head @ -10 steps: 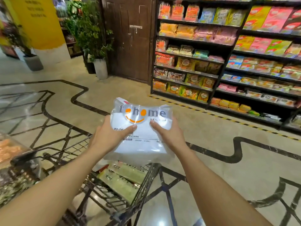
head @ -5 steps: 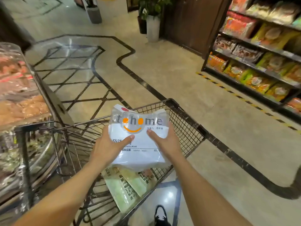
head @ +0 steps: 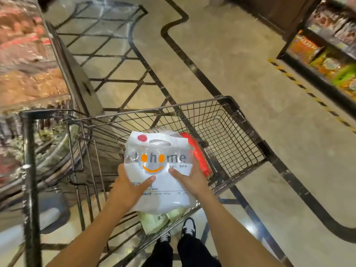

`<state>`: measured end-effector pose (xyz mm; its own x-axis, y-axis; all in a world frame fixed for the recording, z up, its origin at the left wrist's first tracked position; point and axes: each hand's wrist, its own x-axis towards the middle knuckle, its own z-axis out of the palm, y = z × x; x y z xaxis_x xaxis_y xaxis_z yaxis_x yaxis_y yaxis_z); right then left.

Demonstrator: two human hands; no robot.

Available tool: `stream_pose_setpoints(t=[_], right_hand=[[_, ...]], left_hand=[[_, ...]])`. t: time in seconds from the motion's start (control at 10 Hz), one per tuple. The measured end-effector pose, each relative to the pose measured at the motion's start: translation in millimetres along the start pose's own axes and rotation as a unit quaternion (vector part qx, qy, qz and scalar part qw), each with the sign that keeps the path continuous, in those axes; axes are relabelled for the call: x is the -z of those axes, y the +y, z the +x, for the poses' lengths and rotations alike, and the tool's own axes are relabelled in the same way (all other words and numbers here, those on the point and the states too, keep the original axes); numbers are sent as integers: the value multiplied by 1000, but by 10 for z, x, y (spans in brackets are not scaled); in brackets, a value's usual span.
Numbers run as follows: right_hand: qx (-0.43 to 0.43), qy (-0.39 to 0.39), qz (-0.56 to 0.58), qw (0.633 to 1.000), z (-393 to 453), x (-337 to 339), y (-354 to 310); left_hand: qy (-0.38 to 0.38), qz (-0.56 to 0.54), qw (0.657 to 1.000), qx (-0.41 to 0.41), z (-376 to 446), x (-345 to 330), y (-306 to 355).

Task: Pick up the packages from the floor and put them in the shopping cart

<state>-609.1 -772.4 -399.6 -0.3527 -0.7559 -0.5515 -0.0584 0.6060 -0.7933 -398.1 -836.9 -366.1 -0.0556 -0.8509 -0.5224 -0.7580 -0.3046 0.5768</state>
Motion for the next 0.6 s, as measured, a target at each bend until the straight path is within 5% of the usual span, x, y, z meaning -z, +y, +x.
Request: stream_pose_setpoints(t=[0.3,0.6], right_hand=[[-49,-36,2,998,92,-49,-113],[-23,17,-161,987,-115,152,-608]], left_hand=[[-50,48,997,24,121,174,-46],[76,326,930,-154,52,772,429]])
